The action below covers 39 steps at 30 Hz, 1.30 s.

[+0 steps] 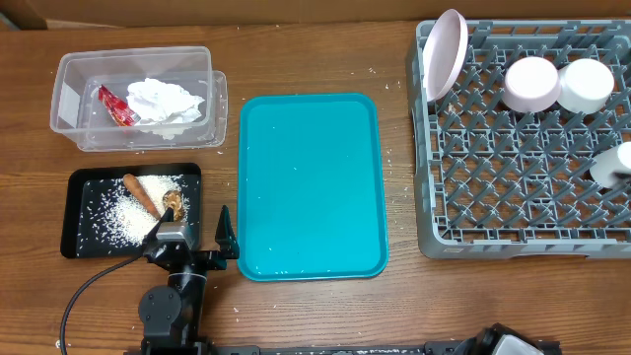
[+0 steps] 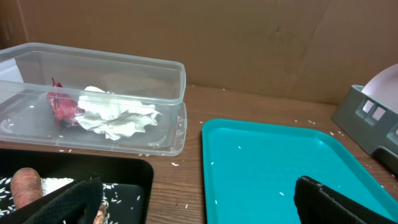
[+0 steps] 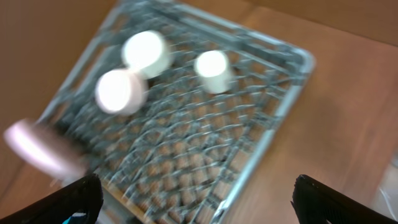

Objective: Sort waste into correct bins and load items into the dishwasher

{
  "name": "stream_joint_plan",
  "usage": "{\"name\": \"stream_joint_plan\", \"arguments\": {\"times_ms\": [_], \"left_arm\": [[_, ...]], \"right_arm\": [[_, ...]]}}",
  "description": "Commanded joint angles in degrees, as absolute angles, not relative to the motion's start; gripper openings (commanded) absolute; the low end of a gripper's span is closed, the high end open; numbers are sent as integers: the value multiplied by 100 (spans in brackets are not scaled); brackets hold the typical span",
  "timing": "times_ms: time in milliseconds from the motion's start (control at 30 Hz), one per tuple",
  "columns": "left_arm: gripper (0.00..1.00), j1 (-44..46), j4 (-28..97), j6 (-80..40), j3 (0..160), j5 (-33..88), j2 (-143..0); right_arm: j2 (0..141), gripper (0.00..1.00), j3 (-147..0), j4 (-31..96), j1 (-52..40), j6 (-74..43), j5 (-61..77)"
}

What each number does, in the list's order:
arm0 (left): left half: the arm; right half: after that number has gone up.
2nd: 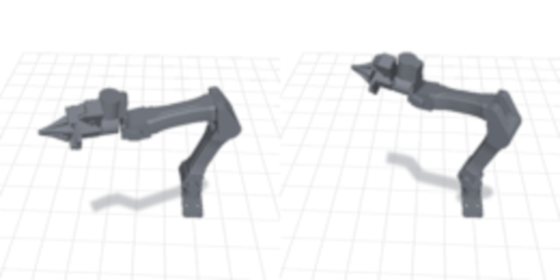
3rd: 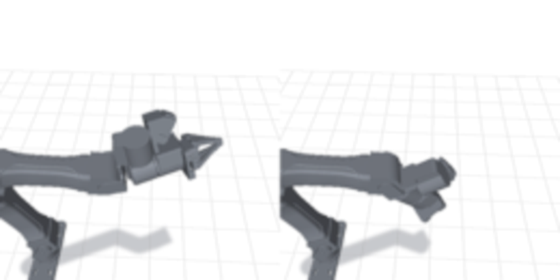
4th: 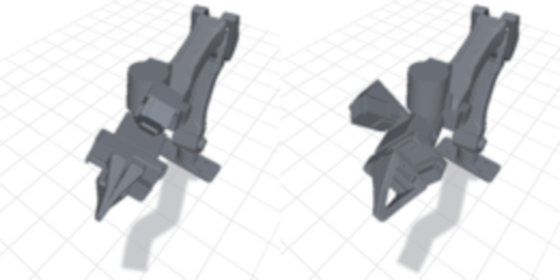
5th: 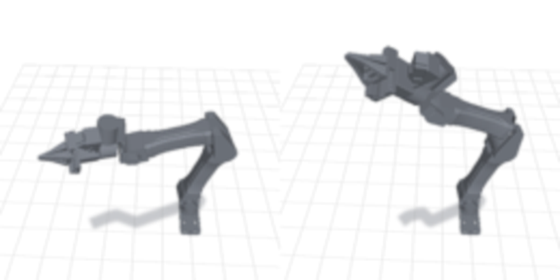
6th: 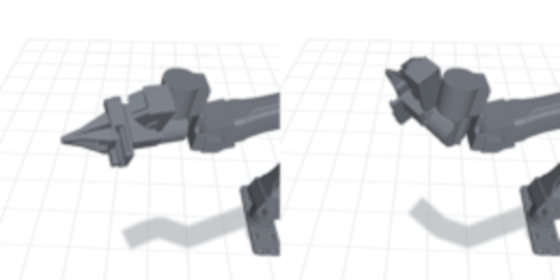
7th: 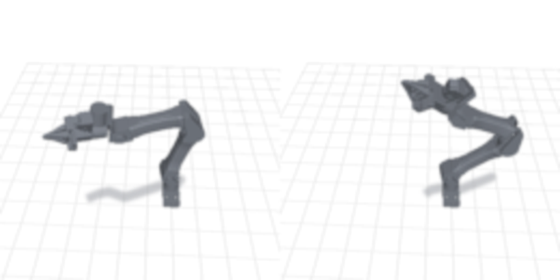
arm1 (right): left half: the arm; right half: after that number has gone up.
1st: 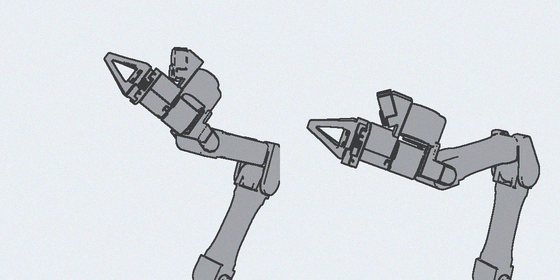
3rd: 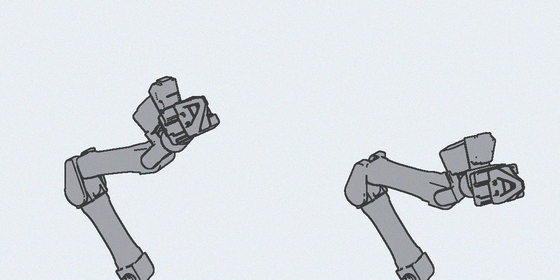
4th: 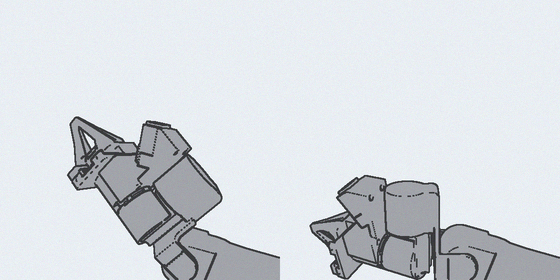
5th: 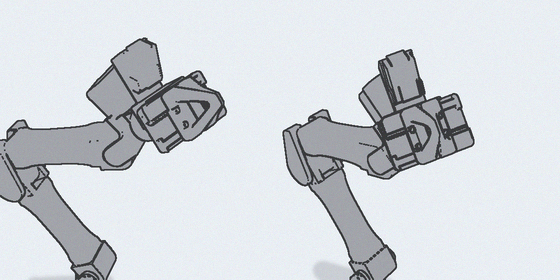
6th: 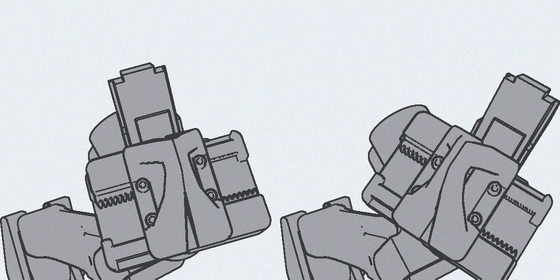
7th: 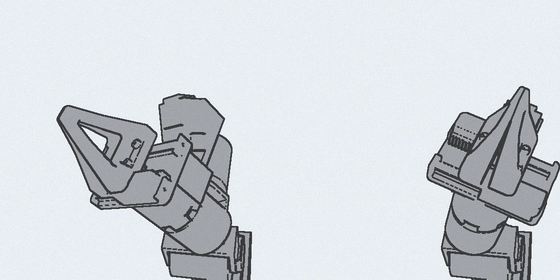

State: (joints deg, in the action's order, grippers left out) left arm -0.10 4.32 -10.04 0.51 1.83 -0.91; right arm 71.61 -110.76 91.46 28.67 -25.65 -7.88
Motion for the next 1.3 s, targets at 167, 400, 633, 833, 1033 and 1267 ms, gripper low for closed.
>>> {"name": "stream_joint_plan", "arguments": {"times_ms": [167,400,633,833,1033,1267], "left_arm": [[100,-40,445,-878,27,108,-25],[100,-40,445,-878,27,106,-25],[100,-40,445,-878,27,108,-25],[100,-40,445,-878,27,108,-25],[100,-40,445,-878,27,108,-25],[100,-40,445,-878,27,108,-25]], "right_arm": [[6678,100,-11093,8512,904,-2532,-1323],[6383,100,-10783,7970,235,-2554,-1142],[5548,100,-8661,6414,228,-2552,-679],[4674,100,-6182,4397,224,-2547,27],[3830,100,-3940,2355,-21,-2198,550],[2672,100,-2115,843,-322,-2018,530]]}}
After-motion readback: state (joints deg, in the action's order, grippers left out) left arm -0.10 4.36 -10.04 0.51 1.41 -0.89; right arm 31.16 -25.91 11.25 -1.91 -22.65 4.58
